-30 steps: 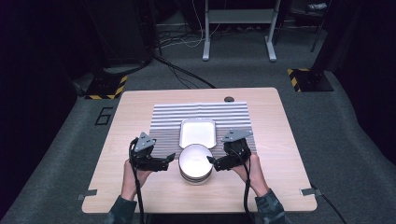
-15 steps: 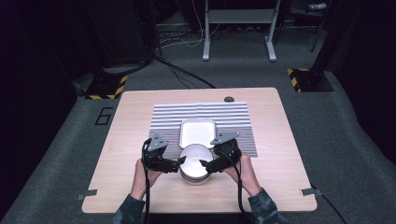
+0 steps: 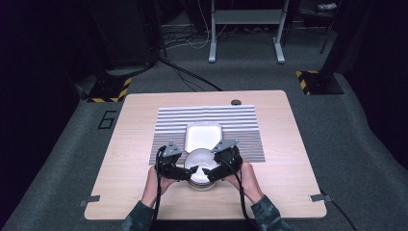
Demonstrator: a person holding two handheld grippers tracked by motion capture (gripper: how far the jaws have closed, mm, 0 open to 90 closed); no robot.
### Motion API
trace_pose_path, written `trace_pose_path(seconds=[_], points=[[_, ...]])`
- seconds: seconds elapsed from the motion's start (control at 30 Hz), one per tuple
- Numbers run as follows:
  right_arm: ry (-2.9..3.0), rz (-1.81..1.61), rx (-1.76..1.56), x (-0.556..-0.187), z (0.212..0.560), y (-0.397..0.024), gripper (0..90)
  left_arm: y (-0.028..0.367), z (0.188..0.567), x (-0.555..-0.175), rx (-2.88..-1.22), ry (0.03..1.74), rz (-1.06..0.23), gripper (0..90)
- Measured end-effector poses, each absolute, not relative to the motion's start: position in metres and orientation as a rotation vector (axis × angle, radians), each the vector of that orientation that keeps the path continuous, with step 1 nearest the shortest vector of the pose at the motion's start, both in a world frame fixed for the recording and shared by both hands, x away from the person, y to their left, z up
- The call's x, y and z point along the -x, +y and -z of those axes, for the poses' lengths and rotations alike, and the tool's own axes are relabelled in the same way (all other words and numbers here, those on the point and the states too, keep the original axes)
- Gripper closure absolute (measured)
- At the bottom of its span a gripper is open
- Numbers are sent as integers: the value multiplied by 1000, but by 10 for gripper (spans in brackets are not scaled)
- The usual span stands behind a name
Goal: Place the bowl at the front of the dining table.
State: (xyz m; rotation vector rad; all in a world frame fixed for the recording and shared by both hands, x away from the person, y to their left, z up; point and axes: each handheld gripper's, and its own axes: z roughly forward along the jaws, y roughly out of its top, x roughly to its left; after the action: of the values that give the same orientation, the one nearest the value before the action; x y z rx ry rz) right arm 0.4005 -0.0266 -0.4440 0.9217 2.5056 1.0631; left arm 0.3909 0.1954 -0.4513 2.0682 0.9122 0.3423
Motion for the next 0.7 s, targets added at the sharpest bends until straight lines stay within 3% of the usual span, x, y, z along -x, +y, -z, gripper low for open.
trace_pose_path(seconds=[0.17,0.27,0.4,0.7], points=[[2507,-1038,-926,-401,449,-24,202,194,457,-391,-2081,908,-347,159],[2528,-1065,-938,-403,451,-26,234,194,462,-392,-2083,914,-321,188],[2560,-1032,-936,-403,455,-24,353,190,464,-390,-2093,908,-313,350],[2568,-1027,-925,-402,458,-22,424,187,466,-388,-2098,909,-326,448]])
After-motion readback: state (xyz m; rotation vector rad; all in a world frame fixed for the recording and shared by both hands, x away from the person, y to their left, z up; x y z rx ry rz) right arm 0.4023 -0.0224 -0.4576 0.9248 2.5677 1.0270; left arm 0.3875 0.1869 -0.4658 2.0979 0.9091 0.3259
